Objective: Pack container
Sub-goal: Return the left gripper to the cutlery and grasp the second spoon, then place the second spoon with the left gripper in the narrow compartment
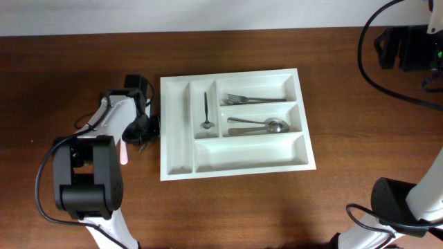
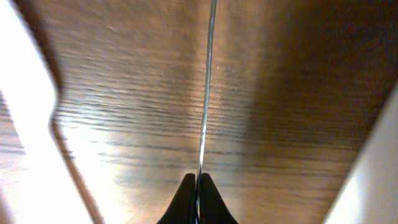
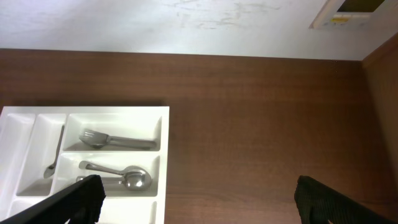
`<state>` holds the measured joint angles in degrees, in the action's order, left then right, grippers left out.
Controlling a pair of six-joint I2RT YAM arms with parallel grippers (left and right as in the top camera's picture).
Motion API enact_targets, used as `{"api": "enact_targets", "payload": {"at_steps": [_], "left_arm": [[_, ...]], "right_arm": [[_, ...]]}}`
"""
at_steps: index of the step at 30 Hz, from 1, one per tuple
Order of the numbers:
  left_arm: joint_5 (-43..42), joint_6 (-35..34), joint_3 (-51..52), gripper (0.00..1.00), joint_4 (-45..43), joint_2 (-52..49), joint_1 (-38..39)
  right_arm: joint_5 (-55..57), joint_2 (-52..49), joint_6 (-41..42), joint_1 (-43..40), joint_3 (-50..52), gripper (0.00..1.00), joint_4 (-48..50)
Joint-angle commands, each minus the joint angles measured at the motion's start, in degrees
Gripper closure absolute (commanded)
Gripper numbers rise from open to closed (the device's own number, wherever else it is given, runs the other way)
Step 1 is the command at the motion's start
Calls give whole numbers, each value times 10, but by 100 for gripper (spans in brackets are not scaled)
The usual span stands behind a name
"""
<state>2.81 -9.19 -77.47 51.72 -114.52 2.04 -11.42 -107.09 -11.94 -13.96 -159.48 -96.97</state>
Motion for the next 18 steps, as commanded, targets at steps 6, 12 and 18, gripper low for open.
{"api": "enact_targets", "payload": {"at_steps": [6,12,18], "left_arm": [[-43,-8,-140,98,54,128,10],[-108,-28,-155,98,50,188,90],[-106,-100,-154,98,46,172,151]], "right_arm": [[1,-1,5,-3,-1,1,-3],[1,-1,5,-3,-1,1,-3],[1,-1,5,-3,-1,1,-3]]}}
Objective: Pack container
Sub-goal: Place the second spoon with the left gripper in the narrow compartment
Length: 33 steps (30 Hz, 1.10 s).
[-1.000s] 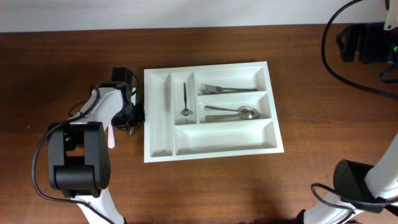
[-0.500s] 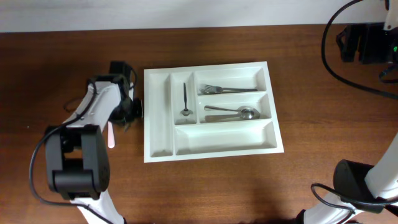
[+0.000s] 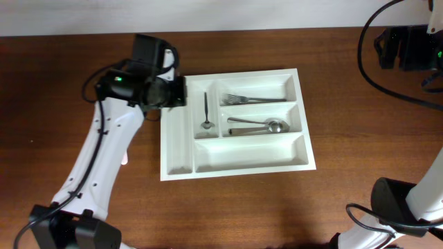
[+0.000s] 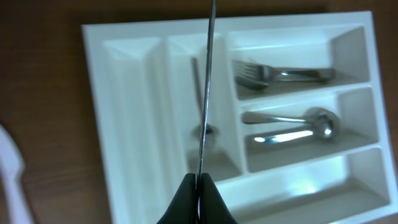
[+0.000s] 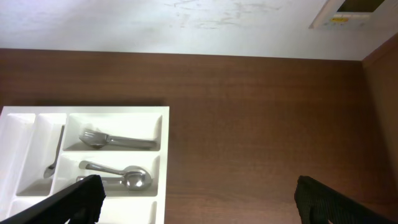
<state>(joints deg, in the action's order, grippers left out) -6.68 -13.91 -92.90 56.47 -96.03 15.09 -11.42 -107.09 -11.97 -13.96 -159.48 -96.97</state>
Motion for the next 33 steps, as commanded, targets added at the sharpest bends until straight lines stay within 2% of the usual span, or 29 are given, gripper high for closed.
{"api": "enact_targets", "payload": {"at_steps": [1,6,13,22,23,24,25,29,33], "left_arm": [[-11,-59,0,98,-2,-17,27],[-11,-63,0,98,-7,-87,69],[-11,-63,0,98,-50,-161,78],[-10,-62,0,98,-78,-184,77],[-10,-62,0,95,-81,-184,77],[-10,-62,0,74,-82,-184,77],[-10,-62,0,65,-83,-184,77],[-10,-62,0,52,-83,-184,77],[-10,-62,-1,51,-80,-182,72]], "right_arm": [[1,-1,5,-3,-1,1,-3],[1,-1,5,-3,-1,1,-3],[1,-1,5,-3,-1,1,-3],[1,-1,5,-3,-1,1,-3],[1,-1,5,-3,-1,1,-3],[1,-1,5,-3,-1,1,-3],[1,-1,5,-3,-1,1,-3],[1,-1,5,-3,-1,1,-3],[1,-1,5,-3,-1,1,-3]]}}
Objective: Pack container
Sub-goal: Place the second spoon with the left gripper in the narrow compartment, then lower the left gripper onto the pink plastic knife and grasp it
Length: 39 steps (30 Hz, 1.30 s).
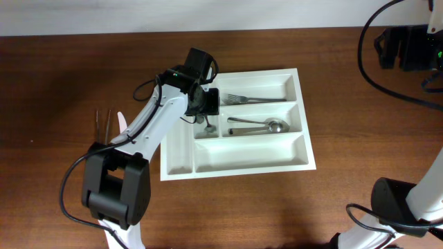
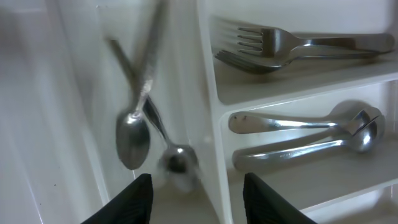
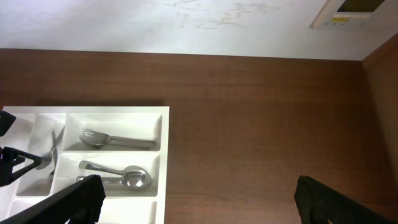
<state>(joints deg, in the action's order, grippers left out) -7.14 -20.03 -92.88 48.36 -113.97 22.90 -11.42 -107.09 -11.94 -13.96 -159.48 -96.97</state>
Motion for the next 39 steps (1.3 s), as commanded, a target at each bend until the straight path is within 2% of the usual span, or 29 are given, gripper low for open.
{"api": "enact_targets", "payload": {"at_steps": [1,5,10,14,19,23,29,39], "left_arm": [[-5,0,-2,51,5,-1,-10],[19,5,-22,51,44,24,-43],[27,108,-72,51,149,79,-110],[62,146,-83,50,205,144,-171],[86,198,-83,46,239,211,-236],[87,219,-82,43,256,226,-265],[87,225,-33,40,211,225,-266],[113,227,127,38,84,224,-271]], "right_arm": [[1,-1,5,-3,-1,1,-3],[1,-1,5,-3,-1,1,-3],[1,-1,5,-3,-1,1,-3],[1,-1,5,-3,-1,1,-3],[1,-1,5,-3,-1,1,-3],[1,-1,5,-3,-1,1,-3],[1,-1,5,-3,-1,1,-3],[1,-1,5,-3,-1,1,-3]]}}
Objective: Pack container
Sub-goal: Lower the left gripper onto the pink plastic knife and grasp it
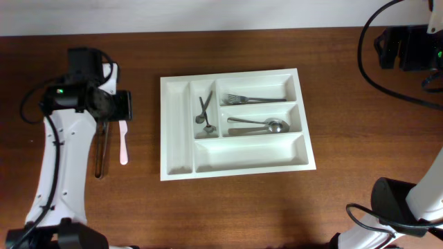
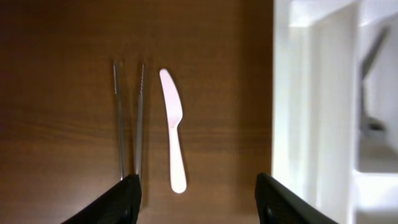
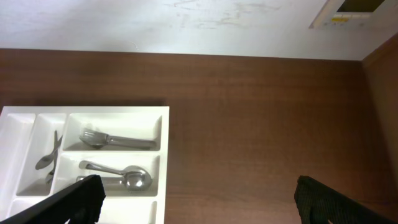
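Note:
The white cutlery tray (image 1: 176, 138) lies mid-table. Its narrow compartment holds two small spoons (image 1: 203, 114); forks (image 1: 252, 99) and large spoons (image 1: 257, 126) fill two right compartments. The long front and far-left compartments are bare. A white plastic knife (image 2: 173, 124) and a pair of thin metal sticks (image 2: 129, 118) lie on the wood left of the tray. My left gripper (image 2: 199, 205) hovers open above them, holding nothing. My right gripper (image 3: 199, 205) is open and high at the far right, away from the tray.
The tray's left wall (image 2: 283, 106) stands just right of the knife. Black cables (image 1: 377, 66) and the right arm's body (image 1: 408, 45) sit at the back right corner. The right arm's base (image 1: 401, 204) is at the front right.
My left gripper was open inside the tray's narrow compartment with a second small spoon dropping in. It is now out over the table to the left, above the knife and sticks. Both spoons lie still.
My left gripper was first shut on a thin metal utensil, low over the table left of the tray. Then it held that utensil over the tray. Then it was open in the narrow compartment with two spoons there. Now it is empty, back at the left. The right arm never moved.

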`<state>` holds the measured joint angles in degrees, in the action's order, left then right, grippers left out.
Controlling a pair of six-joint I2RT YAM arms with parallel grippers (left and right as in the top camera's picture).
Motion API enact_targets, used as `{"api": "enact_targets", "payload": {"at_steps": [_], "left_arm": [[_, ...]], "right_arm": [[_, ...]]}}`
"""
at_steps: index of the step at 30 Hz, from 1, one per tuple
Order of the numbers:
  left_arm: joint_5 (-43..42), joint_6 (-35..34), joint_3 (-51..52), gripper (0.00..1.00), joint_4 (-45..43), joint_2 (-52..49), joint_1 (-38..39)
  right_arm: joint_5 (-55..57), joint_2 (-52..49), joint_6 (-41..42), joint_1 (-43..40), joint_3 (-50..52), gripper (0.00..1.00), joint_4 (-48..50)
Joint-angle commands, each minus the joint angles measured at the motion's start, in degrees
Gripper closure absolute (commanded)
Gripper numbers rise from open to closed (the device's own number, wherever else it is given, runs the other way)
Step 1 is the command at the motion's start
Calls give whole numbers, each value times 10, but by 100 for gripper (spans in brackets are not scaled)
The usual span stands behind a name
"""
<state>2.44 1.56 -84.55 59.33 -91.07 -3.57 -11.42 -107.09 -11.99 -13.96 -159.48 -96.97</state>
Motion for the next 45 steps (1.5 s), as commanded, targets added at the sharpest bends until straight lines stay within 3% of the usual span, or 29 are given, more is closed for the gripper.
{"api": "enact_targets", "payload": {"at_steps": [1,9,20,23,34,45], "left_arm": [[17,8,58,38,-37,-5,-8],[19,0,154,34,-118,-10,-38],[15,-3,231,35,-218,-20,-50],[15,-10,239,41,-232,-49,-50],[12,-48,239,43,-271,-159,-57],[2,-48,239,79,-283,-208,-57]], "right_arm": [[1,-1,5,-3,-1,2,-3],[1,-1,5,-3,-1,1,-3],[1,-1,5,-3,-1,1,-3],[1,-1,5,-3,-1,1,-3],[1,-1,5,-3,-1,1,-3],[1,-1,5,-3,-1,1,-3]]}}
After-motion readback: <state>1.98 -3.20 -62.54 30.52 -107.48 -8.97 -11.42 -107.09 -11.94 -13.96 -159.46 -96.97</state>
